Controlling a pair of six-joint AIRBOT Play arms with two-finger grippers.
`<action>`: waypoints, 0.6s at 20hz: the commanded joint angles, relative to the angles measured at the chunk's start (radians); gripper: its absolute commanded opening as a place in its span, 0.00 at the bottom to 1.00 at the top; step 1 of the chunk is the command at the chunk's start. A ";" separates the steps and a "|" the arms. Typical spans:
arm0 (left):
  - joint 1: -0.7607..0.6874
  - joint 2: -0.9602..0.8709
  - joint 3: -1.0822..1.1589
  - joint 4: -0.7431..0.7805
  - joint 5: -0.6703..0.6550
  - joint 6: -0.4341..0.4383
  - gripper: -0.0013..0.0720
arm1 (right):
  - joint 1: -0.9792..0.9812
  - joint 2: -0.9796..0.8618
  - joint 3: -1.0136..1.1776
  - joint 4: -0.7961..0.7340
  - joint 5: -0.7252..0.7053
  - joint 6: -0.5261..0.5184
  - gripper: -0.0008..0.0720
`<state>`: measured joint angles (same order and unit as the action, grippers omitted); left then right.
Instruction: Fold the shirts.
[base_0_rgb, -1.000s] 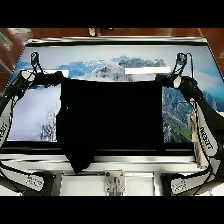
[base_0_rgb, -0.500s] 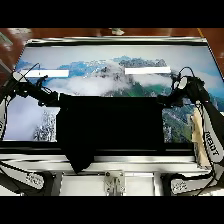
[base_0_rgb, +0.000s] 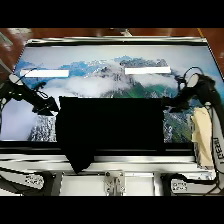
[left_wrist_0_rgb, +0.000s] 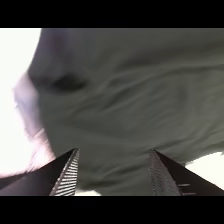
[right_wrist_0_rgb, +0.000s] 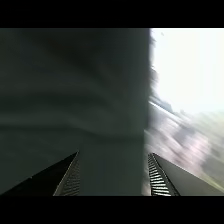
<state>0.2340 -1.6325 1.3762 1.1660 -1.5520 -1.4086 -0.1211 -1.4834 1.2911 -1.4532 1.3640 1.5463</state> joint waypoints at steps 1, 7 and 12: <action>0.100 0.161 -0.123 0.114 -0.046 -0.058 0.72 | -0.153 0.146 -0.039 -0.119 0.183 -0.089 0.84; 0.171 0.484 -0.808 -0.032 0.156 0.001 0.80 | -0.505 0.374 -0.362 0.043 0.074 -0.132 0.84; 0.138 0.484 -0.967 -0.086 0.299 0.010 0.80 | -0.515 0.390 -0.389 0.072 0.071 -0.138 0.84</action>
<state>0.3859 -1.1648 0.5179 1.1114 -1.3476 -1.4090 -0.6071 -1.1160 0.9325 -1.4117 1.4445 1.4178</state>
